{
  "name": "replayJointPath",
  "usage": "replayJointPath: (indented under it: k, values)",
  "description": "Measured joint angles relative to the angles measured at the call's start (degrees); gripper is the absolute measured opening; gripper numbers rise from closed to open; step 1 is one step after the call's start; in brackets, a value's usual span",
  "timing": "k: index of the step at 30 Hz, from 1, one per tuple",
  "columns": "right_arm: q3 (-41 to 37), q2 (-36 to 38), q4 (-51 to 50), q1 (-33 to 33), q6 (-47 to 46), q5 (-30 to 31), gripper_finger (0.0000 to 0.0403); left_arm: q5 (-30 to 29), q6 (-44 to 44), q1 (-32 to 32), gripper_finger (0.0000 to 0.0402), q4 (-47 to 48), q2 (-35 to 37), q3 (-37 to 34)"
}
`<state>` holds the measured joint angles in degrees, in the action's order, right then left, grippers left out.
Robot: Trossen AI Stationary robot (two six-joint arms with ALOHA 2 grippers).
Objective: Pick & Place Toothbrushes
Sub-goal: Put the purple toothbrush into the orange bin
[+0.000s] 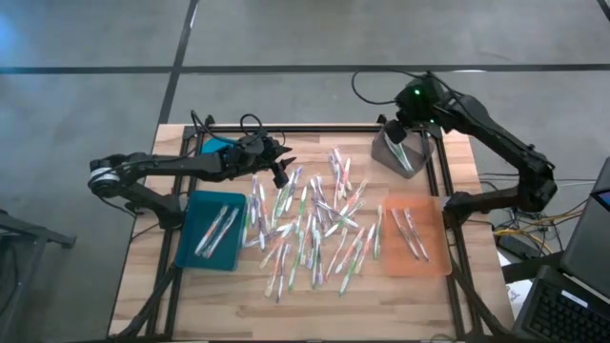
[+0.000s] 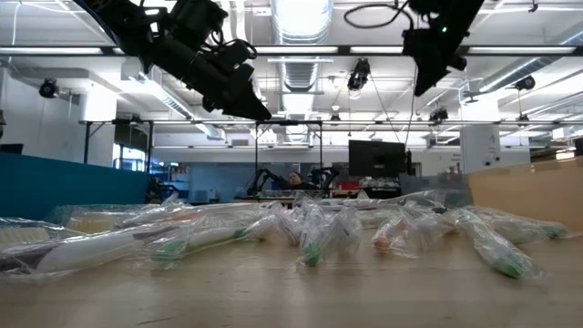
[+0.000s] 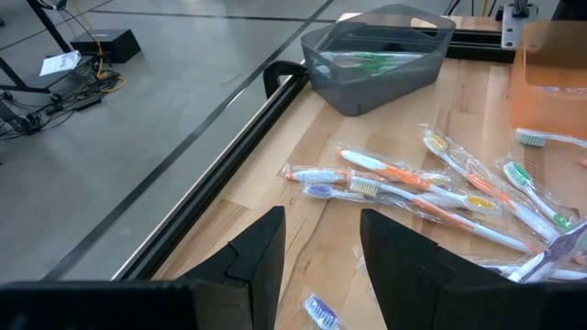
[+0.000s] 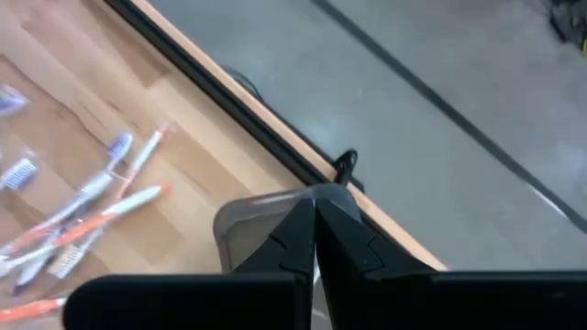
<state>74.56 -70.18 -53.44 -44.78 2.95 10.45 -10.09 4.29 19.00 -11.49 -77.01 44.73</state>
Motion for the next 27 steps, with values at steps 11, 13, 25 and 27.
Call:
replayJointPath:
  k: [11, 13, 25, 27]
  values:
    - [0.00, 2.51, -0.04, 8.13, -1.83, -0.01, 0.0008, 0.00, -0.01, -0.01, 0.0149, 0.00, -0.01, 0.00]
    - [0.00, 2.26, -0.05, 10.24, -2.34, -0.01, 0.0008, -0.02, -0.02, -0.02, 0.0149, 0.00, 0.00, 0.00]
    - [0.00, 1.72, 0.08, 25.02, -7.24, 0.01, 0.0008, 0.00, 0.00, -0.02, 0.0149, 0.00, -0.02, -0.02]
    - [0.00, 1.71, 0.38, 27.24, -8.06, 0.03, 0.0008, 0.00, -0.02, -0.02, 0.0149, 0.00, 0.00, 0.00]
